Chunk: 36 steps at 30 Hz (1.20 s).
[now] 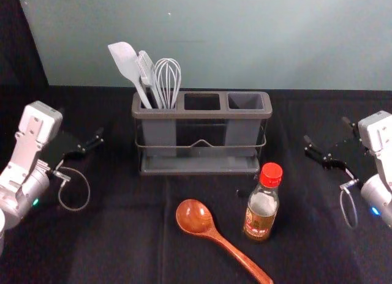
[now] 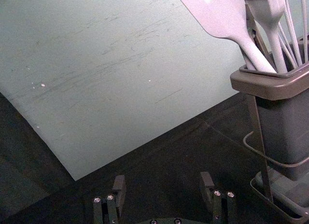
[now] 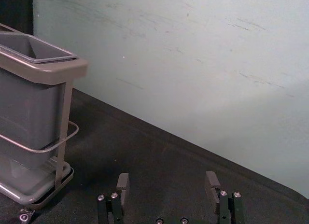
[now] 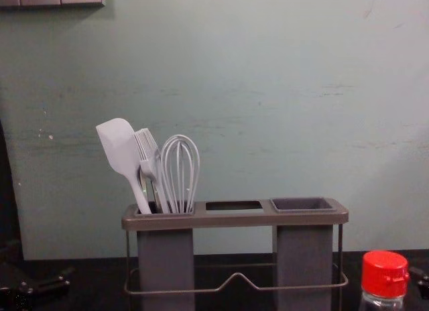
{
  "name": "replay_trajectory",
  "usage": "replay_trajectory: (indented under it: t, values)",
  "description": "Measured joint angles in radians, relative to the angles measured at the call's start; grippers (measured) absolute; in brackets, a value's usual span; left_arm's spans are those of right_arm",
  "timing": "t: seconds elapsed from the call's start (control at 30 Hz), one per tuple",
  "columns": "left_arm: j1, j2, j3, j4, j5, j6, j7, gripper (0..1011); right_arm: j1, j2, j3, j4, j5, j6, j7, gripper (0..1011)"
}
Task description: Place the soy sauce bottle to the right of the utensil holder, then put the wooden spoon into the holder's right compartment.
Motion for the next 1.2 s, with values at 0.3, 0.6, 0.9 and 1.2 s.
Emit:
replay_trajectory:
  t: [0.3, 0.6, 0.9, 1.2]
  values:
    - [0.0, 0.0, 0.0, 0.0, 0.0, 0.0, 0.0, 1005, 0.0, 0.0, 0.0, 0.0, 0.0, 0.0, 0.0, 1004]
    - [0.0, 0.0, 0.0, 0.0, 0.0, 0.0, 0.0, 1005, 0.0, 0.0, 0.0, 0.0, 0.0, 0.0, 0.0, 1004]
    - [0.0, 0.0, 0.0, 0.0, 0.0, 0.0, 0.0, 1005, 0.0, 0.0, 0.0, 0.0, 0.0, 0.0, 0.0, 1004]
    - [0.0, 0.0, 0.0, 0.0, 0.0, 0.0, 0.0, 1005, -0.012, 0.003, 0.014, -0.015, 0.005, -0.007, 0.005, 1004]
